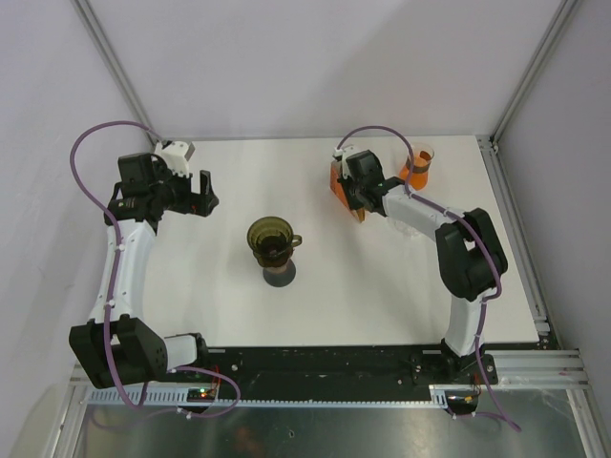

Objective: Place the coffee filter in the dripper

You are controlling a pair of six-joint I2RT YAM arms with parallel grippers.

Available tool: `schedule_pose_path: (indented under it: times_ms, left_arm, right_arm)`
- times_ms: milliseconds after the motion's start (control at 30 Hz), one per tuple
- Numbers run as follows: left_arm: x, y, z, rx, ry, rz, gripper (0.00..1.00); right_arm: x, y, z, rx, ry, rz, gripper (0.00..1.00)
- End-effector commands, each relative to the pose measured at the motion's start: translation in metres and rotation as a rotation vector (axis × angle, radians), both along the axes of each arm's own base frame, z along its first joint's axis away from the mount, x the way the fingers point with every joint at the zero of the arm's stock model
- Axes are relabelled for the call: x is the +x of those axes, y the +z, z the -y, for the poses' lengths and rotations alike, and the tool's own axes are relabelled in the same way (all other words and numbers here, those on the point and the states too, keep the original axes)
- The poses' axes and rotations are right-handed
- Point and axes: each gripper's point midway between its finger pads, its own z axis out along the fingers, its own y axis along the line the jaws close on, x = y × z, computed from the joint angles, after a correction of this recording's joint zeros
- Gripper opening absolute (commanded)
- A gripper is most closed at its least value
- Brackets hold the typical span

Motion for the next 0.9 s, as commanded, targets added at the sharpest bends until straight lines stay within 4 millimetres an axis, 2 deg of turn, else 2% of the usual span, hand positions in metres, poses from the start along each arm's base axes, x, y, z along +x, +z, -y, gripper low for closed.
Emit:
schedule_pose_path:
  times_ms: [0, 367, 667, 867]
  left_arm:
    - [0.001, 0.016, 0.000, -0.003, -0.009, 0.056, 1.00]
    - [0.001, 0.018, 0.001, -0.003, -0.014, 0.060, 1.00]
    - [-0.002, 0.021, 0.001, 0.000, -0.017, 0.067, 1.00]
    - [-0.004, 0.022, 0.002, 0.003, -0.019, 0.072, 1.00]
  right_arm:
    - [0.003, 0.007, 0.000, 0.009, 0.003, 0.019, 0.02]
    - [-0.016, 0.043, -0.001, 0.040, 0.020, 0.031, 0.00]
    - [-0.026, 0.061, 0.000, 0.073, 0.010, 0.034, 0.00]
    - [-0.040, 0.088, 0.005, 0.114, -0.021, 0.047, 0.00]
